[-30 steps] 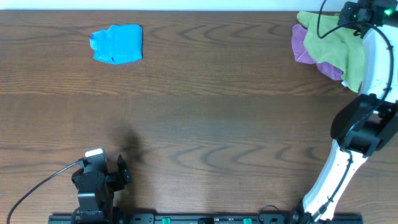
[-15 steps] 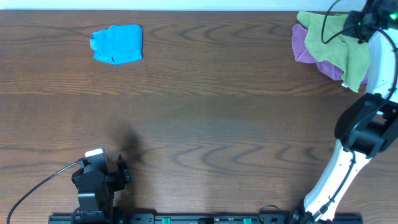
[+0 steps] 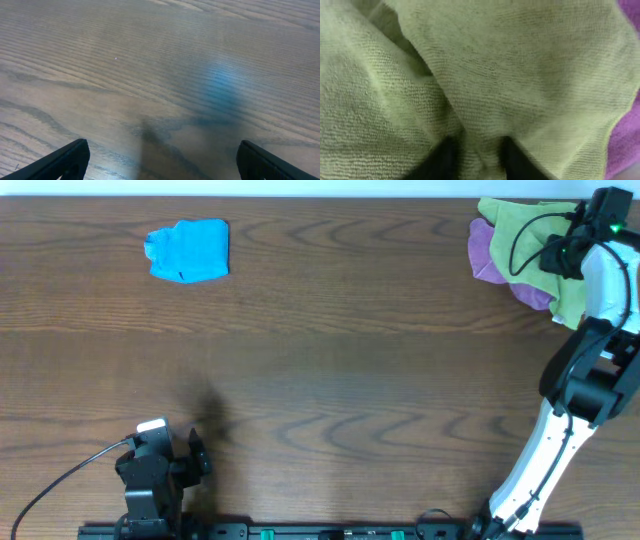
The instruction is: Fold the cloth
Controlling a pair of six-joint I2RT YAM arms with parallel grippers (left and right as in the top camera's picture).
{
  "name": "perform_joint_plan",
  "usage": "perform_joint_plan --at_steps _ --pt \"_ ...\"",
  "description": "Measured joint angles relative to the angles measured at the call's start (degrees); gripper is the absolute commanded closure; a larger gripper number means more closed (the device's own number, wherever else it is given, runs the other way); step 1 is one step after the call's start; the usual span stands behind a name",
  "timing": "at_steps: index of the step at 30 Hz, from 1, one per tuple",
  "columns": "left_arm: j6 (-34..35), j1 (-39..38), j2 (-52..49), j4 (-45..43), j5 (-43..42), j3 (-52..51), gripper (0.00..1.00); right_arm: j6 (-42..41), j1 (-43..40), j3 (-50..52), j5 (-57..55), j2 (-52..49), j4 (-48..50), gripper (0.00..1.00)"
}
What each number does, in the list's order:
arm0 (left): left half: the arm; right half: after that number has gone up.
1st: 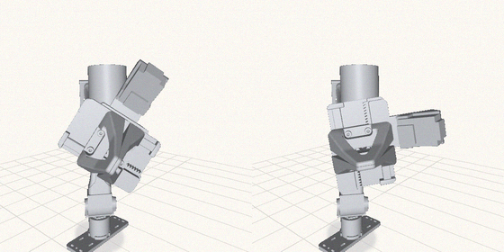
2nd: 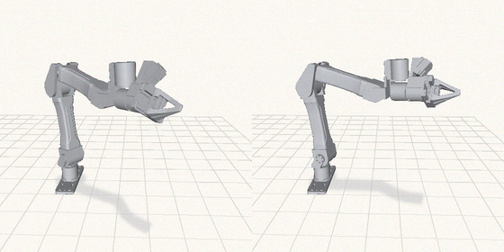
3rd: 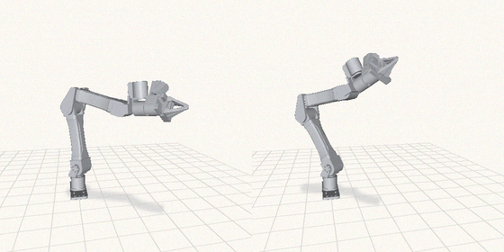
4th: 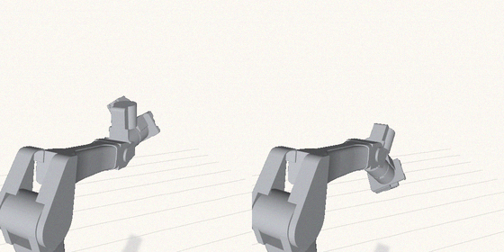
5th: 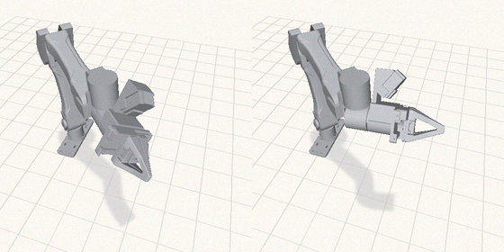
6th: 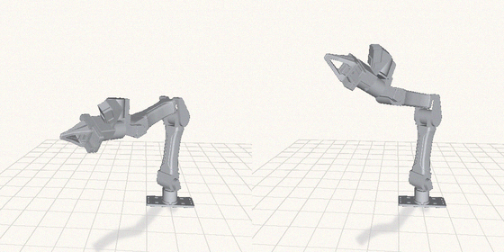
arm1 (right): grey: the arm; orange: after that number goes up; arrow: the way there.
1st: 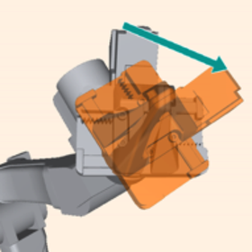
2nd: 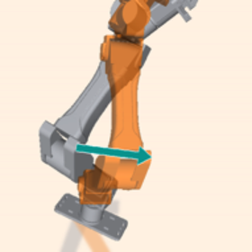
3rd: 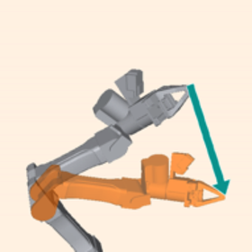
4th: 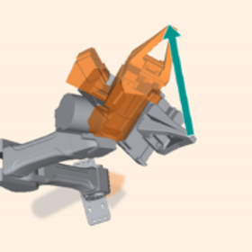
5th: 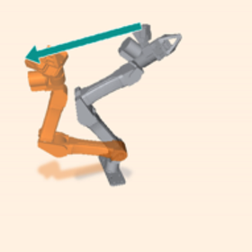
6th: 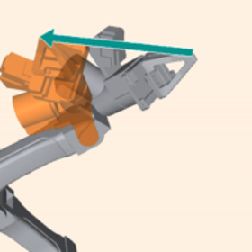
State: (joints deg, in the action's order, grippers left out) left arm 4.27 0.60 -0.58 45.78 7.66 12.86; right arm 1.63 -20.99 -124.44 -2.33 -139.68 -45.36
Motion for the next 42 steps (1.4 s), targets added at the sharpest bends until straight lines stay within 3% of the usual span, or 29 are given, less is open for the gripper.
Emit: perform_joint_plan --at_steps 2,6,8,13,29,42 --pt "-0.02 0.00 0.00 0.00 0.00 0.00 0.05 0.11 0.00 0.02 -0.37 0.00 0.31 0.96" --pt "-0.02 0.00 0.00 0.00 0.00 0.00 0.05 0.11 0.00 0.02 -1.07 0.00 1.11 0.92" --pt "0.00 0.00 0.00 0.00 0.00 0.00 0.05 0.20 0.00 0.02 -1.16 0.00 1.33 0.98" --pt "0.00 0.00 0.00 0.00 0.00 0.00 0.05 0.31 0.00 -0.66 -1.25 -0.04 1.16 0.99" --pt "0.00 0.00 0.00 0.00 0.00 0.00 0.05 -0.59 0.63 -18.08 1.05 -0.22 -6.45 0.98" --pt "0.00 0.00 0.00 0.00 0.00 0.00 0.05 -1.20 10.99 -22.21 9.62 1.92 -9.86 0.98"
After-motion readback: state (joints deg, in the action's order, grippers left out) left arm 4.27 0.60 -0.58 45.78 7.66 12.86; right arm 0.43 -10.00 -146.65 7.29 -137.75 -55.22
